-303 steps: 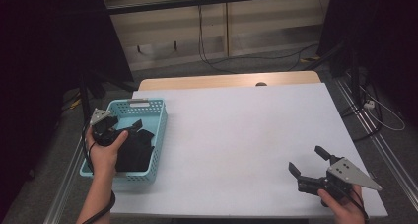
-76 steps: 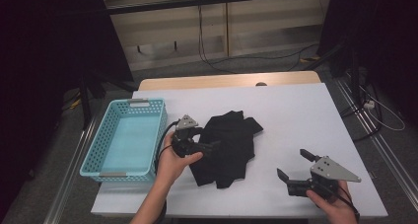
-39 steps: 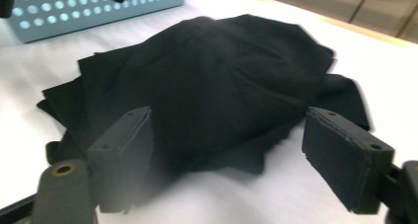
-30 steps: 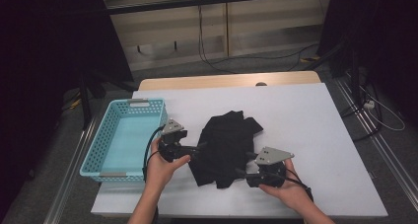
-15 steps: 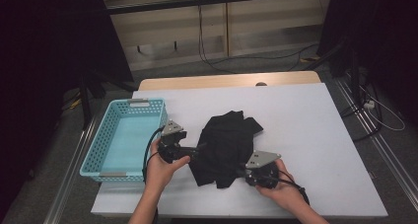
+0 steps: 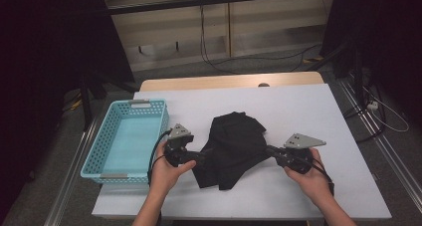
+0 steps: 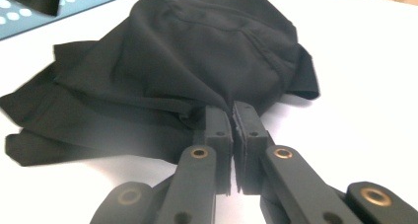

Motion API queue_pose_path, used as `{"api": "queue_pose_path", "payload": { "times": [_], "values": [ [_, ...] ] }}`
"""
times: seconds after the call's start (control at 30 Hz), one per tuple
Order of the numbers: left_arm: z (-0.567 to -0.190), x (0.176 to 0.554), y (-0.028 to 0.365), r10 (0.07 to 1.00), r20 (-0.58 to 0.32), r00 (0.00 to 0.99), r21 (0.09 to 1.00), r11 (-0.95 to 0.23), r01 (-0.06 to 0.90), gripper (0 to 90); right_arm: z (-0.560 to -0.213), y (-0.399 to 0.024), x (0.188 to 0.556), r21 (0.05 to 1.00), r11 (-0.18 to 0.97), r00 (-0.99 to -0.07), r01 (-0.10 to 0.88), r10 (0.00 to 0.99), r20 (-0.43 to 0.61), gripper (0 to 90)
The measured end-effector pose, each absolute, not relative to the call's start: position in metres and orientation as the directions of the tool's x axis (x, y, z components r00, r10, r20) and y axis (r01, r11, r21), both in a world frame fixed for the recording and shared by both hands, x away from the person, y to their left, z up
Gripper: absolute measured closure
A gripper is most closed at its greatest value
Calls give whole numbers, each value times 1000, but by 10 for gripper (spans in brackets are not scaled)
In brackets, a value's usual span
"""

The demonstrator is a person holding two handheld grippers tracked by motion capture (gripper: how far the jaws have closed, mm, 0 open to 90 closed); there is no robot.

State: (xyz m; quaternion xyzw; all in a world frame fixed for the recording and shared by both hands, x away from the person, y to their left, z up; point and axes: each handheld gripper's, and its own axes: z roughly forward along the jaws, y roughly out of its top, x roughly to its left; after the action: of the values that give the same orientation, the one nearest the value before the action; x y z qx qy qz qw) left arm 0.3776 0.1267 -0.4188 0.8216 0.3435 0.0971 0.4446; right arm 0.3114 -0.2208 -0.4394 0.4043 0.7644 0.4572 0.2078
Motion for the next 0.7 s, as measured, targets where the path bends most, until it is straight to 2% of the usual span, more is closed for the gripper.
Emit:
{"api": "queue_pose_path", "payload": {
  "times": [0.17,0.4,0.7],
  "values": [
    [-423,375,120,625,-136,769,790,-400,464,108,-440,-232,311,868,234,-551,438,832,54,868],
    [-429,370,108,576,-137,806,783,-435,445,180,-442,-248,311,870,183,-485,458,872,72,868],
    [-437,364,94,516,-134,846,768,-485,418,262,-442,-249,311,873,171,-473,457,878,76,868]
  ]
}}
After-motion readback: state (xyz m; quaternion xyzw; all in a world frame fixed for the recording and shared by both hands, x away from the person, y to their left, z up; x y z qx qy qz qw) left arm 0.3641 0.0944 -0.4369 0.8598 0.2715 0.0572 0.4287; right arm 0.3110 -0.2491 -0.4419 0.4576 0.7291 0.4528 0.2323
